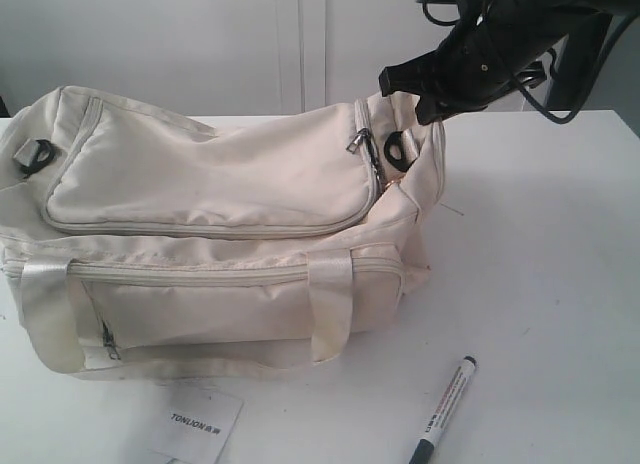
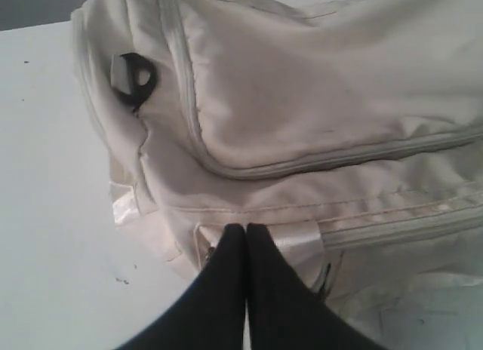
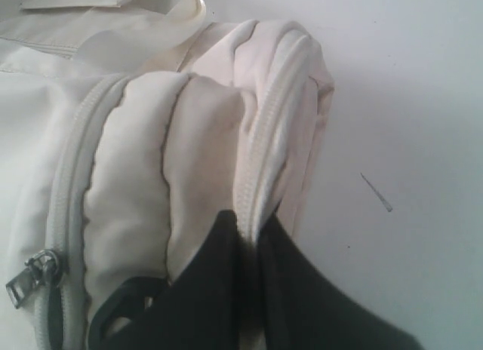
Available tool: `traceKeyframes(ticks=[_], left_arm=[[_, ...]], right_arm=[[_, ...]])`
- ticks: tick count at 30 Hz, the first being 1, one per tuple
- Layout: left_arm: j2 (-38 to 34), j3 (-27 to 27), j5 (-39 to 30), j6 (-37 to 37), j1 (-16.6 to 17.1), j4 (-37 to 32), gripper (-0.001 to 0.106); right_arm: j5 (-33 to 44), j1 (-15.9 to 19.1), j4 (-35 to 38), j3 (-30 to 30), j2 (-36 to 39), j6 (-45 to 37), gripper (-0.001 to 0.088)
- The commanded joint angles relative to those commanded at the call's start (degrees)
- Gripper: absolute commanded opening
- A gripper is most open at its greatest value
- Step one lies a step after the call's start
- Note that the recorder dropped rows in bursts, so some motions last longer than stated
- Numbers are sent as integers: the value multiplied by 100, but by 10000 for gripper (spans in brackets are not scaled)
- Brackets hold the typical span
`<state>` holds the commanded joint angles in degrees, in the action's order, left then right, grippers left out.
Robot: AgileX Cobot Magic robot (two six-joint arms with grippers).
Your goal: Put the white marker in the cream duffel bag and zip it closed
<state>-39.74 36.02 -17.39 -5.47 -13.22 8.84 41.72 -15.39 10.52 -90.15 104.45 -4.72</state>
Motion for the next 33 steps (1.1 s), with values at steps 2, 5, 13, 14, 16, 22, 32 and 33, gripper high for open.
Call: traceKeyframes(ticks=[2,5,13,14,16,22,32,33], left_arm=[[-165,131,-14,-107,-154,11,0],[-388,275,-2,-132,-376,11,0],[-916,604,245,-387,-939,109,0],[-982,653,310,-392,-1015,109,0],[-1103,734,401,-392,-1167,109,0],[-1565,1030,662,-392,-1573,109,0],[-2444,1723,840,-550,-2266,109,0],[-2540,1807,840,-563,-2339,109,0]], right_arm=[[0,0,0,0,0,0,0],[0,0,0,0,0,0,0],[-12,0,0,0,0,0,0],[-12,0,0,0,0,0,0],[-2,0,0,0,0,0,0],[-2,0,0,0,0,0,0],[-12,0,0,0,0,0,0],[-12,0,0,0,0,0,0]])
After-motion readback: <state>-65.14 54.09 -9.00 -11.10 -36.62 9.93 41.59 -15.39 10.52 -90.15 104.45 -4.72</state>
